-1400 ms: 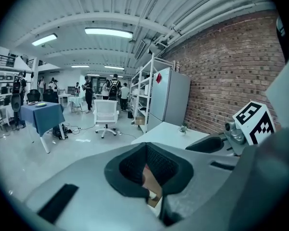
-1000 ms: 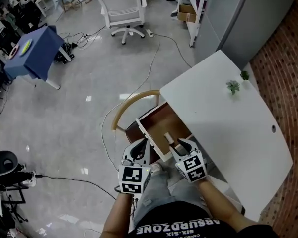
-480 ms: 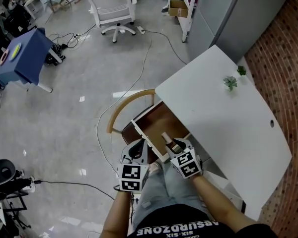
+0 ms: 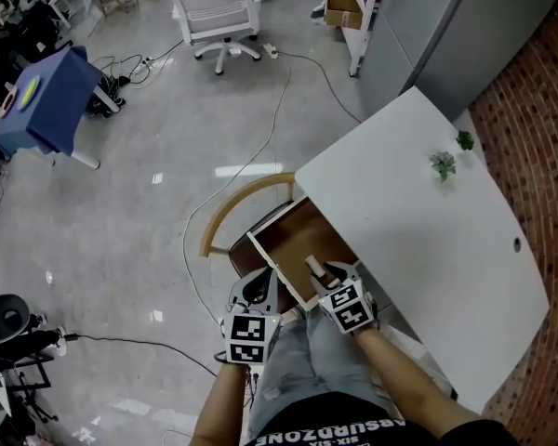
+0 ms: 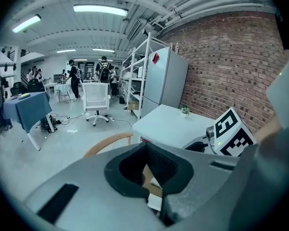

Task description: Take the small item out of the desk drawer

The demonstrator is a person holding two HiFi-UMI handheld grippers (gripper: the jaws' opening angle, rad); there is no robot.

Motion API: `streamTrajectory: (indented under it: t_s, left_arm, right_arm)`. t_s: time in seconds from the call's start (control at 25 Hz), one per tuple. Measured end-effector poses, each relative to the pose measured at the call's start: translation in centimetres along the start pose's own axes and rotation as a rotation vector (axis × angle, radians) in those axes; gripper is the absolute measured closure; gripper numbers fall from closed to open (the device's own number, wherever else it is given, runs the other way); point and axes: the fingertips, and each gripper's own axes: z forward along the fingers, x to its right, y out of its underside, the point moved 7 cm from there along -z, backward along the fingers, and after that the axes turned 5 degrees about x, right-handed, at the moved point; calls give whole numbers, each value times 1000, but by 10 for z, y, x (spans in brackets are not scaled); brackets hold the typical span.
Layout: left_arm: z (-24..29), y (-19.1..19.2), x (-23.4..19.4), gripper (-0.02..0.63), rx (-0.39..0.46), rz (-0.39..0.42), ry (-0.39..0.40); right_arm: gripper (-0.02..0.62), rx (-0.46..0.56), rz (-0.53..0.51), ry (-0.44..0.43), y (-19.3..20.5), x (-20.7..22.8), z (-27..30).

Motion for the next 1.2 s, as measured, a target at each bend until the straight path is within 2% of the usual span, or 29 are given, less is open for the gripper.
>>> streamTrajectory:
  t_s: [1.2]
  left_arm:
    - [58,51,-23,609,-78,-24,22]
  right_arm:
    - [445,-188,-10,-26,57,25,94]
